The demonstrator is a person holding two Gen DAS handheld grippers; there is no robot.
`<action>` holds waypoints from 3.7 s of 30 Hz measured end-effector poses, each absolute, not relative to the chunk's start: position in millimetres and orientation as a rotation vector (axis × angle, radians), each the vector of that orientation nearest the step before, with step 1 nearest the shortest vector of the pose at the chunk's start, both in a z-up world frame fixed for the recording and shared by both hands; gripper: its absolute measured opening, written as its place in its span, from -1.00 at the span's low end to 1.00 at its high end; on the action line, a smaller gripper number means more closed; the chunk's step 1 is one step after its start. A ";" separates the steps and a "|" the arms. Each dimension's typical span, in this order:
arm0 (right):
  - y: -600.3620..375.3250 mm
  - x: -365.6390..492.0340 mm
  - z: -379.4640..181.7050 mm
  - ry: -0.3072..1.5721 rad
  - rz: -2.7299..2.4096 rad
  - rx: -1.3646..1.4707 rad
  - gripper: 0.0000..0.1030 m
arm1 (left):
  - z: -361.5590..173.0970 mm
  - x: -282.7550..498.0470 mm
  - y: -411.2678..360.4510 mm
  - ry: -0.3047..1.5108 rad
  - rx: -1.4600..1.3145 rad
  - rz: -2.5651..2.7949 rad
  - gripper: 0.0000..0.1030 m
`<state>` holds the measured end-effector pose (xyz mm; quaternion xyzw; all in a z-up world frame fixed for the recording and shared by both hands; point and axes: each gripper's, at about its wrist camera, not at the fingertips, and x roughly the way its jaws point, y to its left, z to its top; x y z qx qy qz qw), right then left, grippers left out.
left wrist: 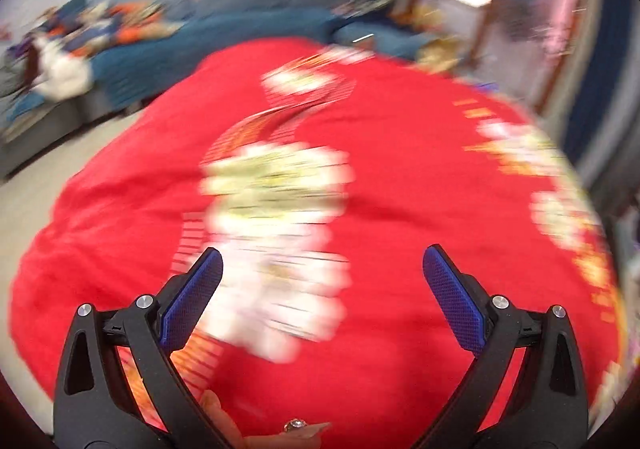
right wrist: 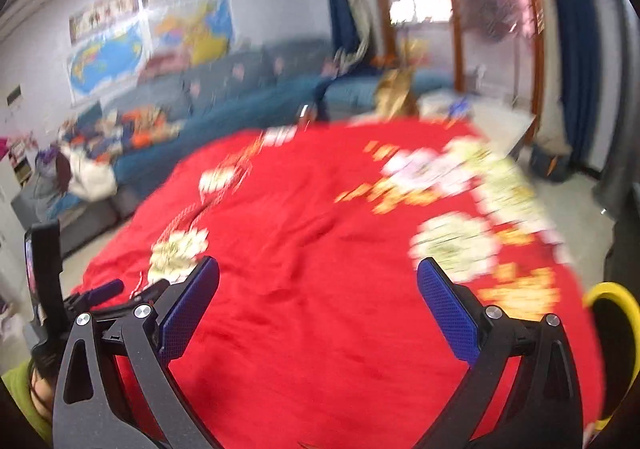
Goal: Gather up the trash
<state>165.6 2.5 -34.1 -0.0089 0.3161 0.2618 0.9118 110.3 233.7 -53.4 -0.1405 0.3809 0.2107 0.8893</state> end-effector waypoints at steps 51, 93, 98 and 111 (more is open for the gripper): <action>200.5 204.6 -157.2 0.907 0.624 -0.334 0.90 | -107.3 124.0 362.4 0.919 -0.350 0.688 0.81; 200.7 205.8 -158.2 0.908 0.625 -0.331 0.90 | -111.5 124.1 363.3 0.920 -0.349 0.689 0.81; 200.9 205.6 -158.3 0.908 0.625 -0.331 0.90 | -110.6 124.1 362.9 0.920 -0.349 0.689 0.81; 200.6 205.8 -158.2 0.908 0.625 -0.331 0.90 | -112.7 124.2 363.7 0.920 -0.349 0.689 0.81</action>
